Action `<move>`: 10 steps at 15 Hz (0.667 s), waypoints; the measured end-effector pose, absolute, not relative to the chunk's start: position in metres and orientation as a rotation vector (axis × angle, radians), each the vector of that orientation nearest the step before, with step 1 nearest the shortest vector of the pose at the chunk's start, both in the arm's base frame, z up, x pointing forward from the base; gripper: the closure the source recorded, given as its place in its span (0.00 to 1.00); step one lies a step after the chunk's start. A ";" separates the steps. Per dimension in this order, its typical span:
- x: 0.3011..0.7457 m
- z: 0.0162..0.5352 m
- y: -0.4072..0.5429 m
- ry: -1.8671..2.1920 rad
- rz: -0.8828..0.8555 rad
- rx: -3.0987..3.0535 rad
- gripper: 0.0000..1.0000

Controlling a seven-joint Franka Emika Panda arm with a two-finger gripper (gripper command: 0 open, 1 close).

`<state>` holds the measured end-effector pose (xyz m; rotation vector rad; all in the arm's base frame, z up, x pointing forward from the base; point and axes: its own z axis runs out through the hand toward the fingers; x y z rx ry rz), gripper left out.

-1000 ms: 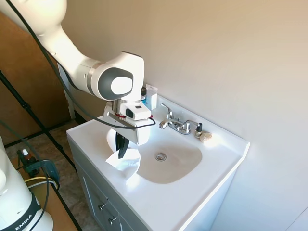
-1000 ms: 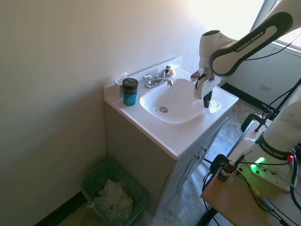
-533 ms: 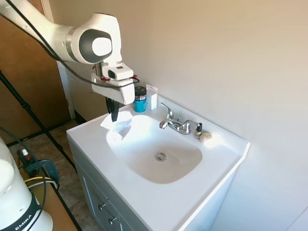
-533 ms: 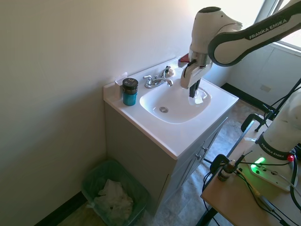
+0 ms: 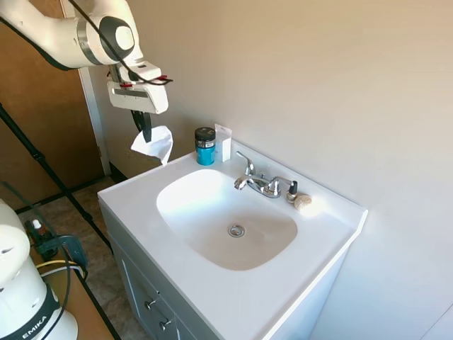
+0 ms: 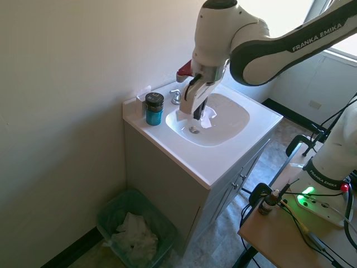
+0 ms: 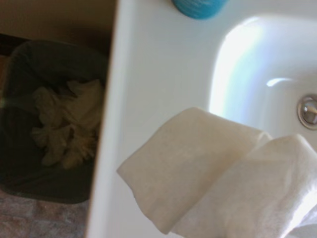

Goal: Throw the tissue in the trash bin

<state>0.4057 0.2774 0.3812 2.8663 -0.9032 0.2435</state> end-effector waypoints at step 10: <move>0.423 0.279 0.429 -0.602 0.127 2.880 1.00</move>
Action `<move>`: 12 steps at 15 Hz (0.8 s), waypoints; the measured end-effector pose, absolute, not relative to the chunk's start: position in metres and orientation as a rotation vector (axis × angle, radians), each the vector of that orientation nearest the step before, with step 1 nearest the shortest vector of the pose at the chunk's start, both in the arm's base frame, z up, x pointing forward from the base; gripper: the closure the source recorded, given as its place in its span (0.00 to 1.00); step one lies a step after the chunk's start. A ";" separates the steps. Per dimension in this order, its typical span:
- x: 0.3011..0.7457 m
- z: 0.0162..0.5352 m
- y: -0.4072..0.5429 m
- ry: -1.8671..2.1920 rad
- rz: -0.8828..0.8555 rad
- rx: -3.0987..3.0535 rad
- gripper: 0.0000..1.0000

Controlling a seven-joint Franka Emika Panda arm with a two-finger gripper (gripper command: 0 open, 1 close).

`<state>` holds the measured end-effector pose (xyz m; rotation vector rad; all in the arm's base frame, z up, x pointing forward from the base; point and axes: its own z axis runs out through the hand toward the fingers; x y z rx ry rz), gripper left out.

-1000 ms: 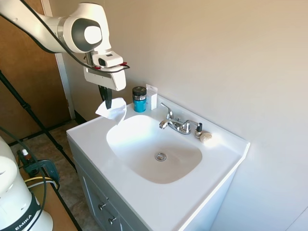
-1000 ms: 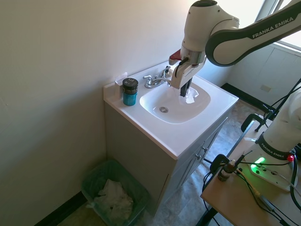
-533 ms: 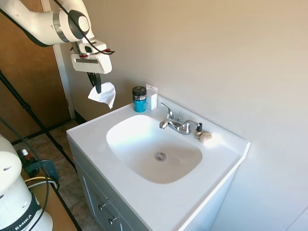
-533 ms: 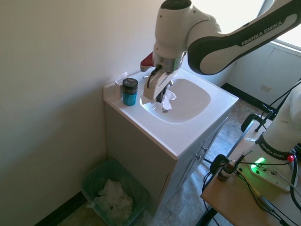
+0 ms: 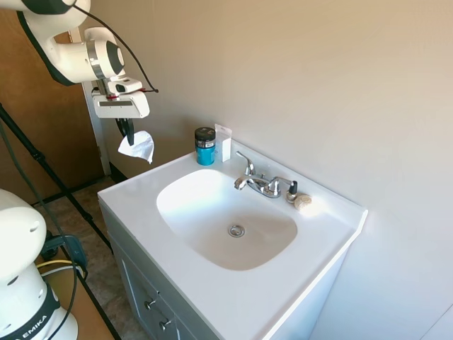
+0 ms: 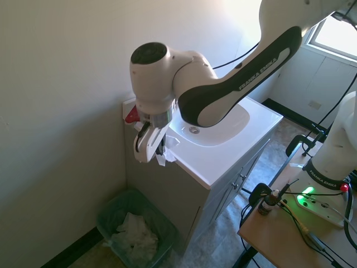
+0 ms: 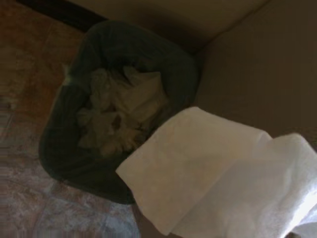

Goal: Throw the tissue in the trash bin

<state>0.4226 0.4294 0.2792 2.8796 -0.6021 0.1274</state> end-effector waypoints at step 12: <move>0.469 0.230 0.470 -0.613 0.018 2.824 0.00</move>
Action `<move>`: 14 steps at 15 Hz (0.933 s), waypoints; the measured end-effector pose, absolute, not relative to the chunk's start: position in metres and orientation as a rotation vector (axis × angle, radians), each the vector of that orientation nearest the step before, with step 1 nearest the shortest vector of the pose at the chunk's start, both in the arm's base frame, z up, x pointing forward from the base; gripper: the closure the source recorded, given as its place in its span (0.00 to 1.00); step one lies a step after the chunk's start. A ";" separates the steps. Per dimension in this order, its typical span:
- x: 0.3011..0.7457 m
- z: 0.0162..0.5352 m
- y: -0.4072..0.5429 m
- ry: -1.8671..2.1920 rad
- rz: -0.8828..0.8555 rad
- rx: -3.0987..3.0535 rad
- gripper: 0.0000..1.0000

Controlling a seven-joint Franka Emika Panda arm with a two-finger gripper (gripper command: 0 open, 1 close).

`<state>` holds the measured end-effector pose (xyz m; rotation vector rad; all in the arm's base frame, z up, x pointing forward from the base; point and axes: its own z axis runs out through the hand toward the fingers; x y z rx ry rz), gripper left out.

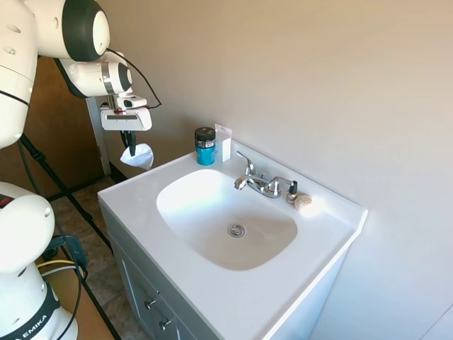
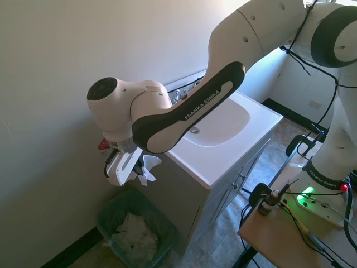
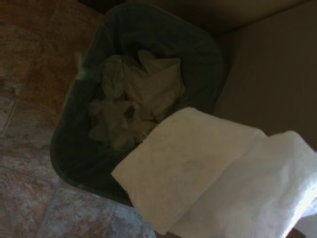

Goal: Throw the tissue in the trash bin

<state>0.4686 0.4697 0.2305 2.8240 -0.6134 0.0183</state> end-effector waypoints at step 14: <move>0.480 0.321 0.425 -0.711 0.108 2.809 0.00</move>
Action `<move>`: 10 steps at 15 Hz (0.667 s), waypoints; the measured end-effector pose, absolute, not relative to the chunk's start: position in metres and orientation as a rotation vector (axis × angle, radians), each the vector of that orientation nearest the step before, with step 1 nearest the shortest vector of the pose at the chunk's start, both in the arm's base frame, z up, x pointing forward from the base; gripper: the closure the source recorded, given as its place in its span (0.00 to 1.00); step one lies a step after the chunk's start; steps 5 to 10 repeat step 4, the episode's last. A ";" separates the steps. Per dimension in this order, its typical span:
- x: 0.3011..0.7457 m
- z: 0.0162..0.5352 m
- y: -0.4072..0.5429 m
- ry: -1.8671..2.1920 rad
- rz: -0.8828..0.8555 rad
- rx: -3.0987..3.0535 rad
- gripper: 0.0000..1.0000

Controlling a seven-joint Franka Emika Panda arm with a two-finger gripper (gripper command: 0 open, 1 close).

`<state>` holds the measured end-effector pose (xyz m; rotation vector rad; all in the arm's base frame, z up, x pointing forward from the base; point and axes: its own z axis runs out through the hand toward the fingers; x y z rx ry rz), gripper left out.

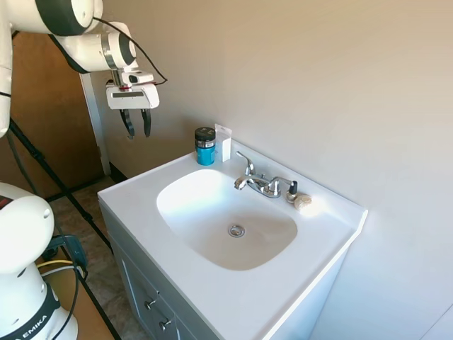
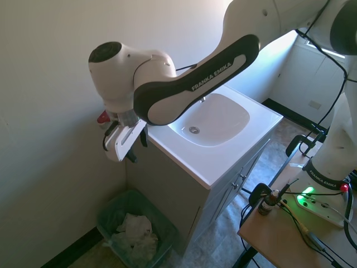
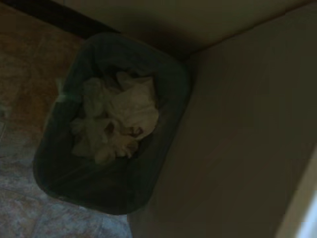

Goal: Throw the tissue in the trash bin

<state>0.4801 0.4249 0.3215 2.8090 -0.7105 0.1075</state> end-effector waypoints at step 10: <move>0.465 0.370 0.368 -0.836 0.166 2.764 0.00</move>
